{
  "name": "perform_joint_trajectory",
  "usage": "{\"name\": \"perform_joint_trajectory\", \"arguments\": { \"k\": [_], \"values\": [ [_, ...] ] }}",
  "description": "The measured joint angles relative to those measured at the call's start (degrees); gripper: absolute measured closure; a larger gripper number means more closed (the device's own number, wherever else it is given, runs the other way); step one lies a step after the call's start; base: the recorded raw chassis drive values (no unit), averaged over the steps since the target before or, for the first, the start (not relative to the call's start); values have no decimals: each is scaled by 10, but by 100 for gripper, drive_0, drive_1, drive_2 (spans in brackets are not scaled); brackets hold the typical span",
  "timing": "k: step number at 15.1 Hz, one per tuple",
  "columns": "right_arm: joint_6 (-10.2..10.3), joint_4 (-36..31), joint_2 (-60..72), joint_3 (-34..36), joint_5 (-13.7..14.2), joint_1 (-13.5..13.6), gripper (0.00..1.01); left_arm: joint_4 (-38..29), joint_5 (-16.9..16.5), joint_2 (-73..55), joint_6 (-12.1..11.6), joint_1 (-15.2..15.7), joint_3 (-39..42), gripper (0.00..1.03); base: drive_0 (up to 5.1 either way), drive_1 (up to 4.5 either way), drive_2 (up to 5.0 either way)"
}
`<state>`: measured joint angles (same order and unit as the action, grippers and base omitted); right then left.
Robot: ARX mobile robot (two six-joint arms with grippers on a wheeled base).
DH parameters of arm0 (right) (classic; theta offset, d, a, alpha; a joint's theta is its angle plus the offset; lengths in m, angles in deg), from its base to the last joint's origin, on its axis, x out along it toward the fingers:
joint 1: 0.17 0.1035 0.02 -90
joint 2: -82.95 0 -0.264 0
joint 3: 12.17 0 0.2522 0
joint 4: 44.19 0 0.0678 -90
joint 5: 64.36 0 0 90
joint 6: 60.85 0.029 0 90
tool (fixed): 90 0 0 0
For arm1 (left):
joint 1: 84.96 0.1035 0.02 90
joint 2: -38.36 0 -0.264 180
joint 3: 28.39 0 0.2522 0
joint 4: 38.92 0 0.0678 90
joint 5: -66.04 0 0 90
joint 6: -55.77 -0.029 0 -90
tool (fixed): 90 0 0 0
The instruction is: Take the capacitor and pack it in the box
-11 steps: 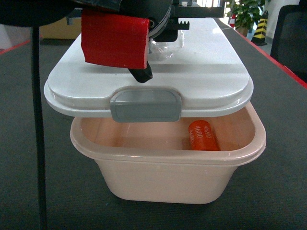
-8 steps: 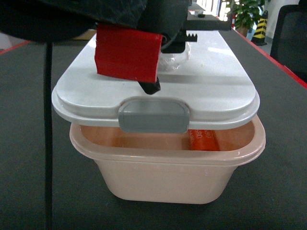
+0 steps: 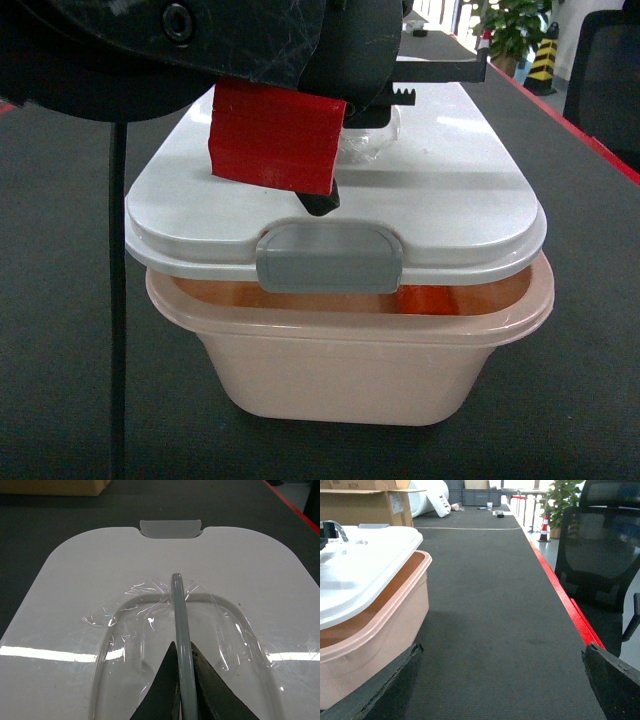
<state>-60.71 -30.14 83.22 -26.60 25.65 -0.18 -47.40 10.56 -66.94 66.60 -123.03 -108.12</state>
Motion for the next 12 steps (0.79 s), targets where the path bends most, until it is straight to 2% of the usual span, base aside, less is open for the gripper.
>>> {"name": "perform_joint_trajectory", "arguments": {
  "k": [12],
  "values": [
    [0, 0, 0, 0, 0, 0, 3, 3, -13, 0, 12, -1, 24, 101, 0, 0, 0]
  ]
}}
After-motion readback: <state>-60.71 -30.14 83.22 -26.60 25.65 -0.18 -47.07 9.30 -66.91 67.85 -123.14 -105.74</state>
